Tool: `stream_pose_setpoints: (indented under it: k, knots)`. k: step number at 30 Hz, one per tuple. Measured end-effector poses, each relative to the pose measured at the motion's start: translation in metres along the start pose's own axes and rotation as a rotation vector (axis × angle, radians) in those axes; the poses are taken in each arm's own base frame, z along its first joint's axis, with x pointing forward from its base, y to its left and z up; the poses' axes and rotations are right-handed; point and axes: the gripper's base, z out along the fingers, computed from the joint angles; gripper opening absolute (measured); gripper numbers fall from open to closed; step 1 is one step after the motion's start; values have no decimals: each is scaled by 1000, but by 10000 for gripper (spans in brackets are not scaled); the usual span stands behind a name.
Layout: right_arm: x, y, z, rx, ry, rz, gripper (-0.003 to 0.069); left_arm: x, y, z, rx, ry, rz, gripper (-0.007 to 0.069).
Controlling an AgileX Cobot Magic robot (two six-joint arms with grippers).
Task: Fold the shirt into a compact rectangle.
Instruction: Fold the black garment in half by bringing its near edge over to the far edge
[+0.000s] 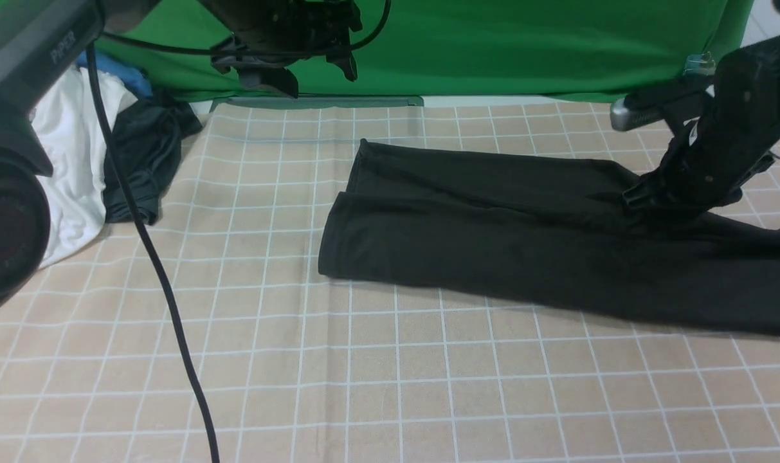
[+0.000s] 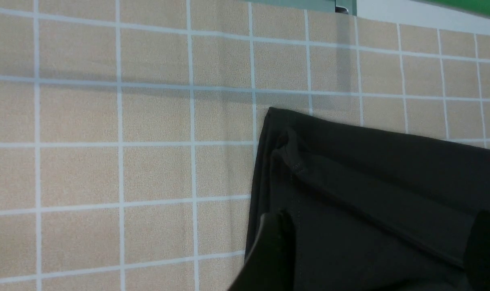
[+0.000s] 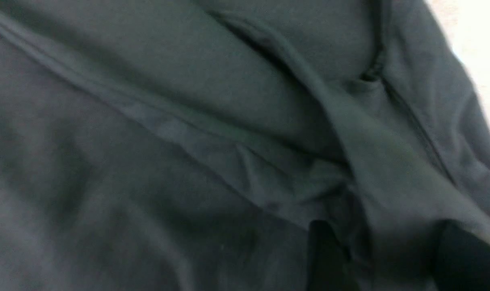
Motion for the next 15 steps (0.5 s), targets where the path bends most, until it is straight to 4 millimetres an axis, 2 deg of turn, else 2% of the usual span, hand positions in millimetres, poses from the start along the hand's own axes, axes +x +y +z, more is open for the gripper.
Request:
stream_pose_setpoints:
  k: [4,8,10,15]
  knots:
    - [0,0,9,17,11,-24,262,0,0,0,0,0,0,575]
    - [-1,-3,12,47,-6,-60,76,0,0,0,0,0,1,575]
    - [-3,-4,12,58,-24,-66,47,0,0,0,0,0,1,575]
    - [-14,-11,6,72,-84,-52,44,0,0,0,0,0,1,575]
